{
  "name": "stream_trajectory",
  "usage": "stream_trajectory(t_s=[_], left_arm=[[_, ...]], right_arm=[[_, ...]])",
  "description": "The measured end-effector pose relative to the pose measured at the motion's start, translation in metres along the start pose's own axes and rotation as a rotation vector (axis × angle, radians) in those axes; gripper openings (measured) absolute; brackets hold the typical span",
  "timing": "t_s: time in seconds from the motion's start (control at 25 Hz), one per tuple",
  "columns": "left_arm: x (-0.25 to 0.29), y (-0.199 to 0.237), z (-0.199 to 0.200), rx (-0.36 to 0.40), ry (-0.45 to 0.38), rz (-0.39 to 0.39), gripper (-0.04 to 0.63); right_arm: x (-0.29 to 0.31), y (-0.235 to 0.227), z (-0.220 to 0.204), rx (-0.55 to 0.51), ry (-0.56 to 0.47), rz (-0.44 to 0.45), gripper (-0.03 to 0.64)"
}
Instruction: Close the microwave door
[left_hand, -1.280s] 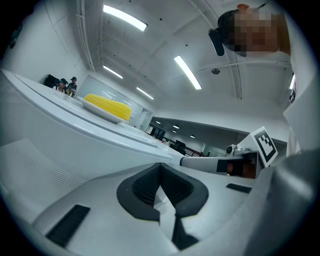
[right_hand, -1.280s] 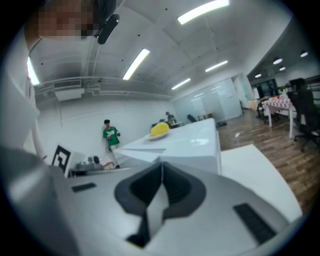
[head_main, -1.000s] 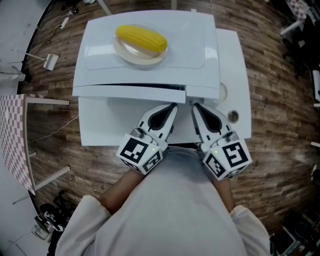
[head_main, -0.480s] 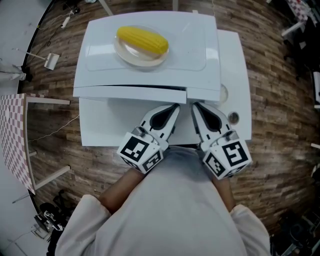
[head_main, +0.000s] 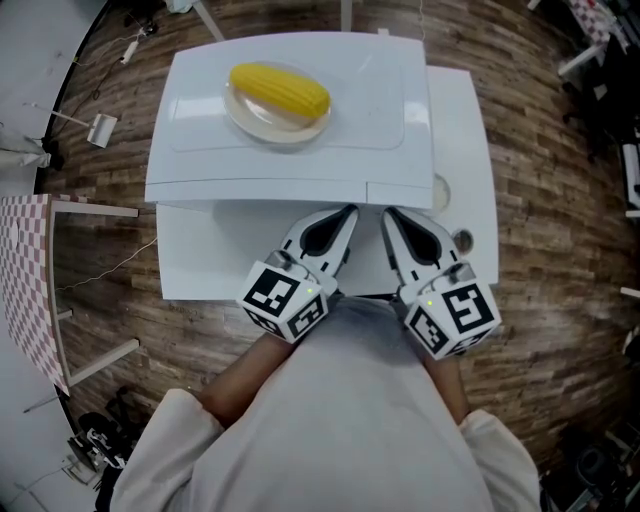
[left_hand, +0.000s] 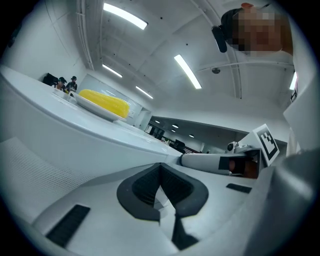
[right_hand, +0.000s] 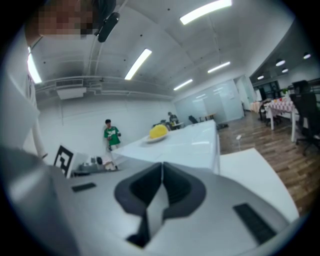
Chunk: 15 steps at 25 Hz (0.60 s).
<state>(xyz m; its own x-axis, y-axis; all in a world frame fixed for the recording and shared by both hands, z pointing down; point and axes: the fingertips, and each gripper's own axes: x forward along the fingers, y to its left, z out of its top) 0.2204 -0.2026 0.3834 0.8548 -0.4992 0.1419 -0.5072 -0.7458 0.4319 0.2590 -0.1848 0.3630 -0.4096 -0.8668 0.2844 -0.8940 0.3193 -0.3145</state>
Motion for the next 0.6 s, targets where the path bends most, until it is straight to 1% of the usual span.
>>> stream_trajectory(t_s=[0.24,0.6], left_arm=[[0.005,-0.004,-0.002,0.000,0.012,-0.016,0.018],[0.001,-0.004,-0.006,-0.030,0.019,-0.014,0.019]], right_arm=[[-0.008,-0.008,0.002,0.014,-0.010,-0.030,0.025],[-0.023,-0.013,-0.003,0.039,-0.019,-0.081,0.025]])
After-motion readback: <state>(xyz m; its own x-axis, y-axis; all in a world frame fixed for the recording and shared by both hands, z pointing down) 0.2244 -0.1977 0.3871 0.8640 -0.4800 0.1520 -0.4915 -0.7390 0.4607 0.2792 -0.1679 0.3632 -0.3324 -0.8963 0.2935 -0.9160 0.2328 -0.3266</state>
